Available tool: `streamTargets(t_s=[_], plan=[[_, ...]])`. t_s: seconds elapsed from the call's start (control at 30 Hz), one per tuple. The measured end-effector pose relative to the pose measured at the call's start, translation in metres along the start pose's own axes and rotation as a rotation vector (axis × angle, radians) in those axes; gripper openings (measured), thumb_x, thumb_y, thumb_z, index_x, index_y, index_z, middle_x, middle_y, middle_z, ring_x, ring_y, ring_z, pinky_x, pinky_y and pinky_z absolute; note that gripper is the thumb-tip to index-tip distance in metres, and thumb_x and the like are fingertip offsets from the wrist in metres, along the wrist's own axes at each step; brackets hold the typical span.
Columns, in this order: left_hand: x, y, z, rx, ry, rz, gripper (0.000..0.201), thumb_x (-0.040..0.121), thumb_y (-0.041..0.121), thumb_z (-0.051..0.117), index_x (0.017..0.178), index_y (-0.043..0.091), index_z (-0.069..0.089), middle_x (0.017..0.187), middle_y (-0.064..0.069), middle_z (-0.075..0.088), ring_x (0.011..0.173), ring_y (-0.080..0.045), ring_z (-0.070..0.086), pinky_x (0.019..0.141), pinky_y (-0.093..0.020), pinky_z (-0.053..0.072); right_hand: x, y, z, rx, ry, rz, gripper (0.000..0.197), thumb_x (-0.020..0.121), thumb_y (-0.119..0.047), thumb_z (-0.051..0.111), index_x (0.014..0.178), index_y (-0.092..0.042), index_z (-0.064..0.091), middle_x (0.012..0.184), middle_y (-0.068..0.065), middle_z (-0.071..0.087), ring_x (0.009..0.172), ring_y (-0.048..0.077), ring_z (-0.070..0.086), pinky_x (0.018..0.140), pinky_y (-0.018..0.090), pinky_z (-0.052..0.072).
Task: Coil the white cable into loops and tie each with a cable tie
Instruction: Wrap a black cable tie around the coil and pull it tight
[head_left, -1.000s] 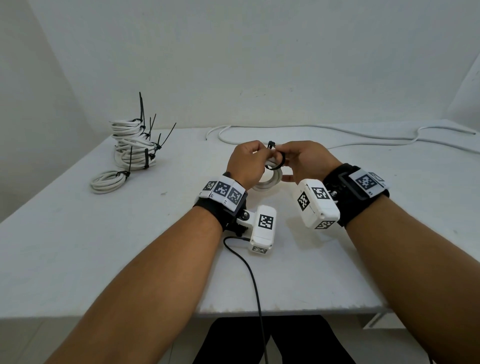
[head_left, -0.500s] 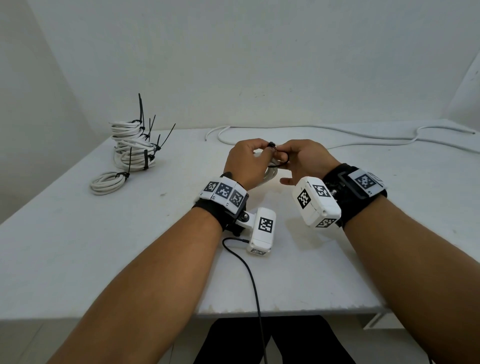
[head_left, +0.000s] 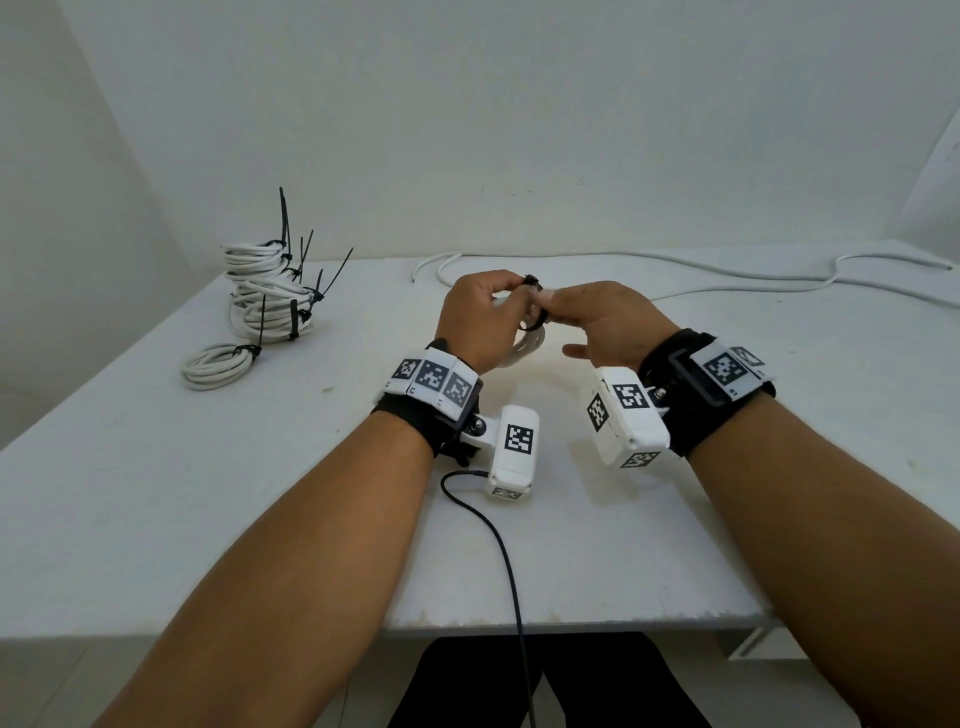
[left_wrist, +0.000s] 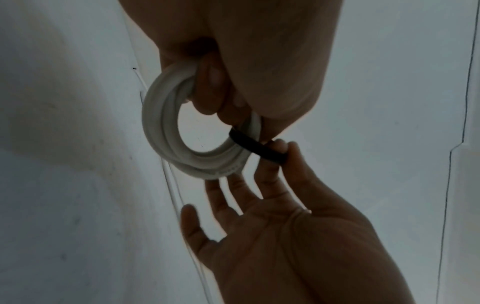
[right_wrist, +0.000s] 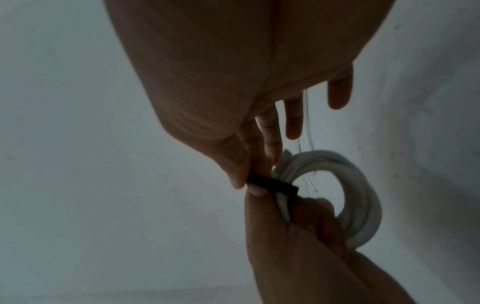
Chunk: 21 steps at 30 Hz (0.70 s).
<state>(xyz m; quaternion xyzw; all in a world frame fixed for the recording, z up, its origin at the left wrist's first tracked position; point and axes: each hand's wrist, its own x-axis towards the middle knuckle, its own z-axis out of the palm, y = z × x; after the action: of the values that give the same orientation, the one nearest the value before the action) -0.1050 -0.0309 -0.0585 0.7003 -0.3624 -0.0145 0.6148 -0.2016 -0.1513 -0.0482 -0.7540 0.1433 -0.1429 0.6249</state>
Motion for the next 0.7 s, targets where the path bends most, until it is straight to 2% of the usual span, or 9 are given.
streamTargets(t_s=[0.1, 0.17, 0.27, 0.33, 0.4, 0.47, 0.53, 0.6, 0.7], plan=[[-0.002, 0.0, 0.002, -0.024, -0.097, 0.04, 0.018, 0.09, 0.009, 0.058, 0.081, 0.001, 0.071, 0.073, -0.008, 0.072, 0.067, -0.011, 0.07, 0.056, -0.015, 0.045, 0.0, -0.001, -0.002, 0.094, 0.05, 0.0, 0.017, 0.093, -0.028, 0.063, 0.086, -0.017, 0.074, 0.091, -0.007, 0.074, 0.115, 0.012, 0.06, 0.09, 0.038, 0.043], [-0.002, -0.002, 0.001, -0.025, -0.111, 0.02, 0.018, 0.091, 0.01, 0.057, 0.083, 0.002, 0.071, 0.072, -0.004, 0.072, 0.066, -0.01, 0.07, 0.056, -0.013, 0.043, -0.001, -0.001, 0.0, -0.001, 0.106, -0.036, 0.027, 0.093, -0.035, 0.063, 0.091, -0.011, 0.075, 0.094, -0.004, 0.075, 0.111, 0.013, 0.063, 0.088, 0.036, 0.047], [-0.001, -0.004, 0.001, -0.03, -0.115, -0.027, 0.018, 0.091, 0.016, 0.058, 0.088, 0.007, 0.074, 0.074, -0.006, 0.073, 0.056, -0.007, 0.058, 0.056, -0.019, 0.041, 0.002, 0.002, 0.002, -0.15, 0.265, -0.082, 0.041, 0.093, -0.049, 0.057, 0.081, -0.012, 0.069, 0.096, 0.005, 0.073, 0.093, 0.016, 0.067, 0.077, 0.035, 0.052], [-0.003, -0.003, 0.001, -0.065, -0.134, -0.053, 0.019, 0.092, 0.015, 0.057, 0.091, 0.006, 0.073, 0.07, -0.007, 0.07, 0.045, -0.005, 0.047, 0.049, -0.016, 0.036, 0.004, 0.005, 0.001, -0.146, 0.274, -0.065, 0.037, 0.092, -0.05, 0.058, 0.08, -0.016, 0.065, 0.099, 0.005, 0.073, 0.094, 0.017, 0.067, 0.076, 0.037, 0.054], [-0.004, -0.001, 0.002, -0.098, -0.162, -0.08, 0.018, 0.094, 0.013, 0.056, 0.089, 0.008, 0.073, 0.07, -0.007, 0.068, 0.038, -0.003, 0.04, 0.043, -0.012, 0.032, 0.005, 0.006, -0.002, -0.054, 0.234, -0.015, 0.033, 0.092, -0.048, 0.06, 0.09, -0.016, 0.067, 0.102, -0.002, 0.071, 0.098, 0.016, 0.067, 0.077, 0.035, 0.054], [-0.006, 0.0, 0.003, -0.105, -0.211, -0.1, 0.019, 0.094, 0.012, 0.056, 0.084, 0.012, 0.072, 0.065, -0.002, 0.064, 0.037, -0.003, 0.038, 0.042, -0.012, 0.031, 0.005, 0.005, -0.006, 0.014, 0.162, 0.008, 0.03, 0.093, -0.044, 0.061, 0.096, -0.015, 0.069, 0.106, -0.002, 0.071, 0.099, 0.017, 0.068, 0.08, 0.037, 0.054], [-0.008, -0.001, 0.006, -0.092, -0.254, -0.118, 0.017, 0.094, 0.013, 0.058, 0.086, 0.01, 0.072, 0.055, 0.005, 0.058, 0.036, -0.004, 0.035, 0.042, -0.014, 0.029, 0.003, 0.005, -0.007, 0.109, 0.084, -0.002, 0.02, 0.094, -0.031, 0.063, 0.089, -0.012, 0.068, 0.094, 0.001, 0.071, 0.087, 0.017, 0.067, 0.077, 0.034, 0.054], [-0.009, 0.0, 0.01, -0.104, -0.296, -0.141, 0.019, 0.097, 0.015, 0.055, 0.093, 0.006, 0.072, 0.05, 0.009, 0.052, 0.037, -0.006, 0.031, 0.041, -0.015, 0.026, 0.002, 0.002, -0.011, 0.209, 0.119, -0.002, 0.014, 0.092, -0.018, 0.067, 0.081, -0.01, 0.063, 0.085, 0.006, 0.069, 0.08, 0.018, 0.065, 0.073, 0.031, 0.055], [-0.011, 0.004, 0.015, -0.253, -0.354, -0.191, 0.028, 0.102, 0.015, 0.045, 0.098, 0.002, 0.069, 0.051, 0.006, 0.043, 0.039, -0.007, 0.023, 0.04, -0.017, 0.021, 0.003, -0.003, -0.022, 0.348, 0.249, 0.0, 0.018, 0.092, -0.012, 0.067, 0.076, -0.01, 0.059, 0.08, 0.008, 0.066, 0.084, 0.019, 0.066, 0.079, 0.035, 0.057]])
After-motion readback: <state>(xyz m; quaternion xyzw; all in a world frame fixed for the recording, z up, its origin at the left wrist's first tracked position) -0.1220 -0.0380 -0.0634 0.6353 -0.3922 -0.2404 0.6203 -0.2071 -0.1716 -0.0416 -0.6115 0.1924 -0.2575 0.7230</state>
